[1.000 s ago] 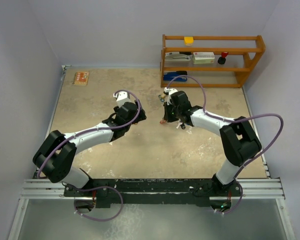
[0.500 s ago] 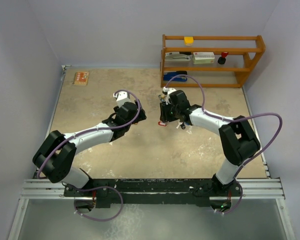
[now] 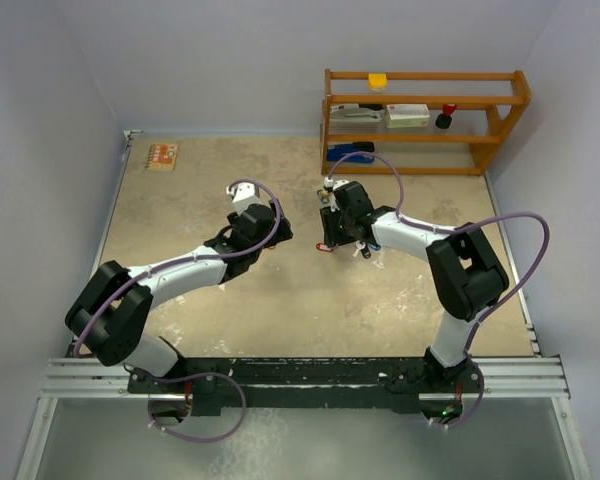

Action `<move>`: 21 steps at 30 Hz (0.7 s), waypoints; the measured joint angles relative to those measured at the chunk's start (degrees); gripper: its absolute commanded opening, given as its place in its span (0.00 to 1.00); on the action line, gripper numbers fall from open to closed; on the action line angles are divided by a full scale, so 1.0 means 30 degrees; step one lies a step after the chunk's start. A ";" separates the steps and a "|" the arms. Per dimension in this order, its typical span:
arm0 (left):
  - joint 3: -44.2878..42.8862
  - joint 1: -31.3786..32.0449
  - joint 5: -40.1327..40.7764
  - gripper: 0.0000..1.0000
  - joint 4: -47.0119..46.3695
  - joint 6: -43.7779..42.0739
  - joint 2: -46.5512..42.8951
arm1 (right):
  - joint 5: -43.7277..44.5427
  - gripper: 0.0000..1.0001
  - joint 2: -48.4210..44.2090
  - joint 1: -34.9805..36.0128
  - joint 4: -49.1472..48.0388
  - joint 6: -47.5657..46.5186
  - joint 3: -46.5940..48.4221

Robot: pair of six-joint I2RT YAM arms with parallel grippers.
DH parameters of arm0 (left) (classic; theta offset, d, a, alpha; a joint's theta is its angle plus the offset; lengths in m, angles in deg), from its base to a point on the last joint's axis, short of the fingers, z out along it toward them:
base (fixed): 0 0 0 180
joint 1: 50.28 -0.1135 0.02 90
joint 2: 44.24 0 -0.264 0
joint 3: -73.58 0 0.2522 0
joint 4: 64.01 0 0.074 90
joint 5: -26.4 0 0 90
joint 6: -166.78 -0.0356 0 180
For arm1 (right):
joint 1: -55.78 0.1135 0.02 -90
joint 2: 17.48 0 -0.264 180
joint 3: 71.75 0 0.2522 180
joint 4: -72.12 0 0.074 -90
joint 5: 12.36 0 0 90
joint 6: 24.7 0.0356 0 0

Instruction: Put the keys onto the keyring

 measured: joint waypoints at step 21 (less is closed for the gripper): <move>0.0284 -0.0124 -0.0007 0.77 0.0000 0.0007 -0.0102 | 0.0444 0.32 0.0321 0.0000 0.1843 0.0517 0.0350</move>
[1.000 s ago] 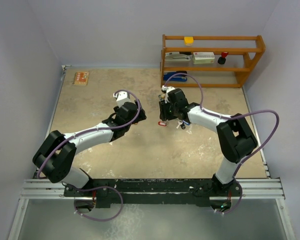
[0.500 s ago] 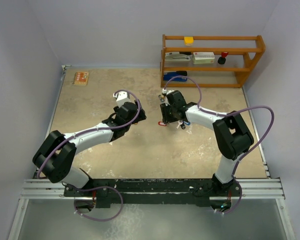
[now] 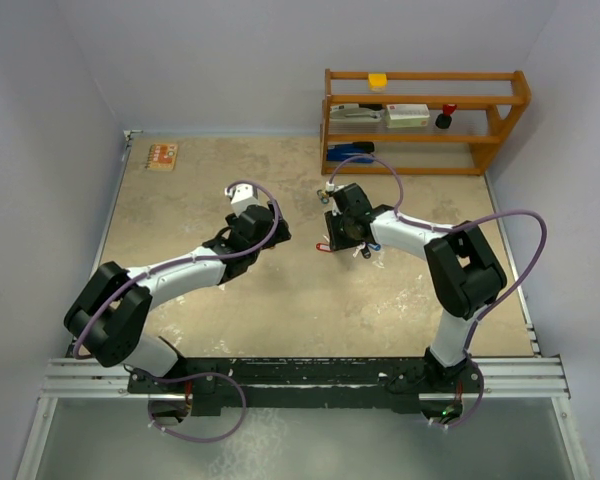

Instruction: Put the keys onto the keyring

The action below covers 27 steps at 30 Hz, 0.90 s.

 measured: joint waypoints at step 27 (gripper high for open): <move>0.0007 0.0000 0.0000 0.77 0.0000 0.0000 -0.0109 | -0.0255 0.27 0.0007 -0.0423 0.0240 0.1617 -0.0073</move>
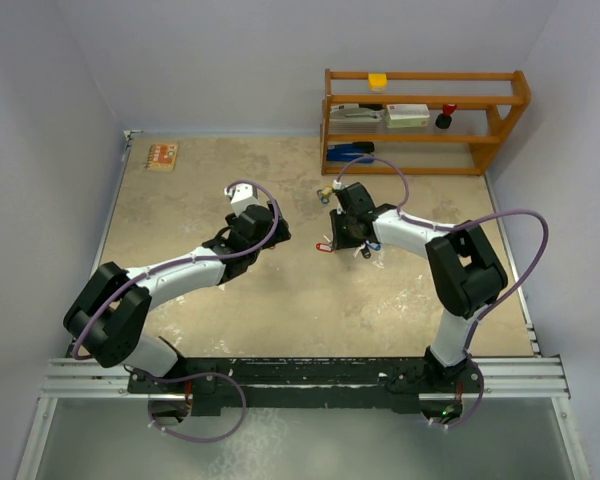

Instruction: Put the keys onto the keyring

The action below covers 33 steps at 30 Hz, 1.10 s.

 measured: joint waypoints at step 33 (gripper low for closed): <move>0.0022 0.0000 -0.0029 0.77 -0.0007 0.0007 0.0000 | 0.1137 0.00 -0.1421 -0.0095 -0.1173 -0.0452 -0.1421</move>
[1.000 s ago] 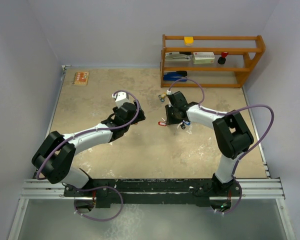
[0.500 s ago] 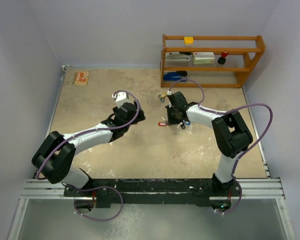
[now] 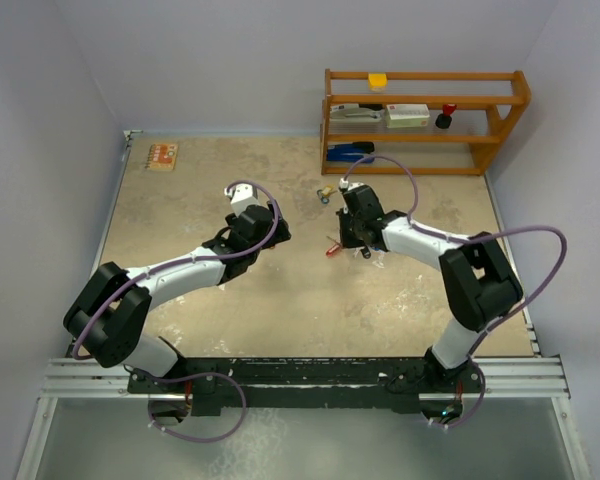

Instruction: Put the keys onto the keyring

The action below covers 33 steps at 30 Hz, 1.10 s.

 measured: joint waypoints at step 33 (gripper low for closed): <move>-0.1005 -0.1107 0.1566 0.76 0.2630 -0.0503 0.3067 | 0.1501 0.00 -0.5093 0.1144 -0.2506 -0.0692 -0.2011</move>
